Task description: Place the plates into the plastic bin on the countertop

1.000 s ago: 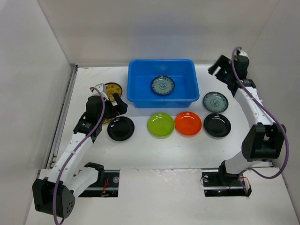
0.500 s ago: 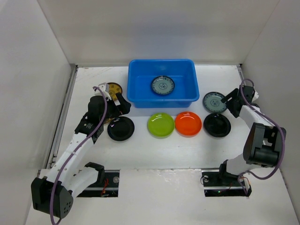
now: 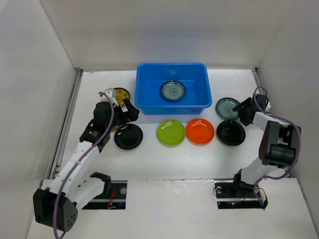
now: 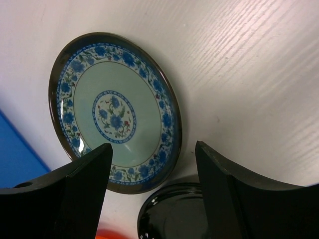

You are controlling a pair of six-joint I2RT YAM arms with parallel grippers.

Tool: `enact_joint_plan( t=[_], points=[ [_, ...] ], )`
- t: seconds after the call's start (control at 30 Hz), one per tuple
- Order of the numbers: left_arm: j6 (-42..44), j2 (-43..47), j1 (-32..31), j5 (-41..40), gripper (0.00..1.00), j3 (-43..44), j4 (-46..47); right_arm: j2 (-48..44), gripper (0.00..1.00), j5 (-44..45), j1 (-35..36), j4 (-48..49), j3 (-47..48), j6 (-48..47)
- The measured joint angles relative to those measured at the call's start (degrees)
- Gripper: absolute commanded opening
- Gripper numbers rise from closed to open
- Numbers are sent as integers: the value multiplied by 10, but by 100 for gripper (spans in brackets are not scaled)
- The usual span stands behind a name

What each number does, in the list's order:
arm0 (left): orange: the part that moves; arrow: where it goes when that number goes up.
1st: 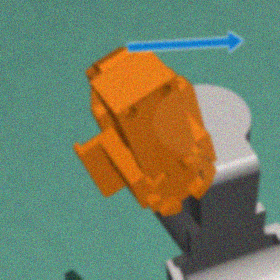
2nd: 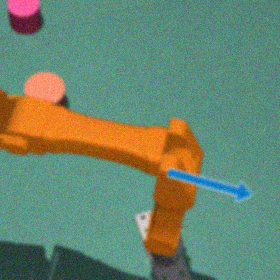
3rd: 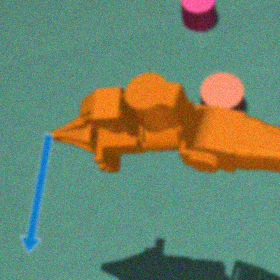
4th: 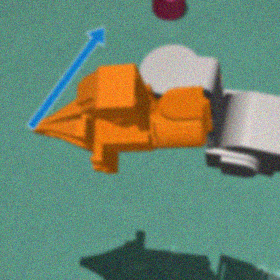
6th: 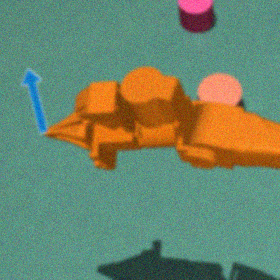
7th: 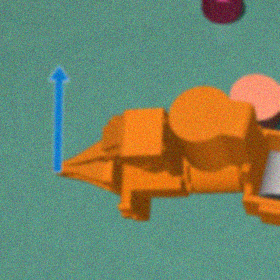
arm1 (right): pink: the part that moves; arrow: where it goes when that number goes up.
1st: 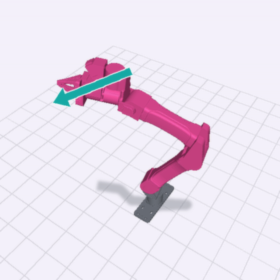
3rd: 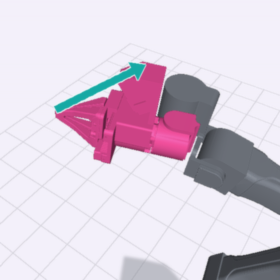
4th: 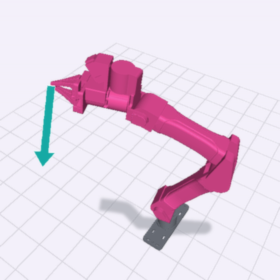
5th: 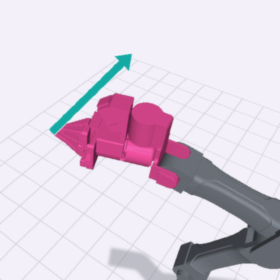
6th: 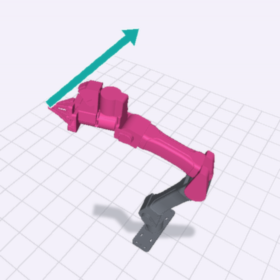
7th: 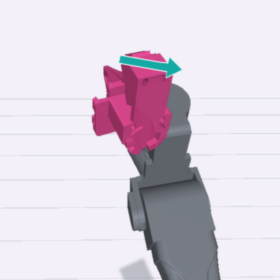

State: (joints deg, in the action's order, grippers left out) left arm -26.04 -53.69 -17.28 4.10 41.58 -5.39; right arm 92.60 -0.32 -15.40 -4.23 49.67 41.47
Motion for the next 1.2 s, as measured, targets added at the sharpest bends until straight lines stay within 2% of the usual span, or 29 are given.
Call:
enact_joint_plan(
  t=[0.13,0.23,0.5,0.63,0.97,1.2],
  points=[
    [0,-1,0,0,100,0,0,18,69,-17,0,17,0,6],
    [0,-3,0,0,100,0,0,29,62,-29,0,26,0,10],
    [0,-19,1,0,100,0,0,64,20,-56,-8,69,2,25],
    [0,-21,2,0,100,2,-1,82,2,-70,-10,92,5,42],
    [0,-21,17,0,100,5,-7,100,0,-91,-10,111,31,68],
    [0,-21,24,0,100,6,-9,28,0,-55,-5,74,93,70]
  ],
)
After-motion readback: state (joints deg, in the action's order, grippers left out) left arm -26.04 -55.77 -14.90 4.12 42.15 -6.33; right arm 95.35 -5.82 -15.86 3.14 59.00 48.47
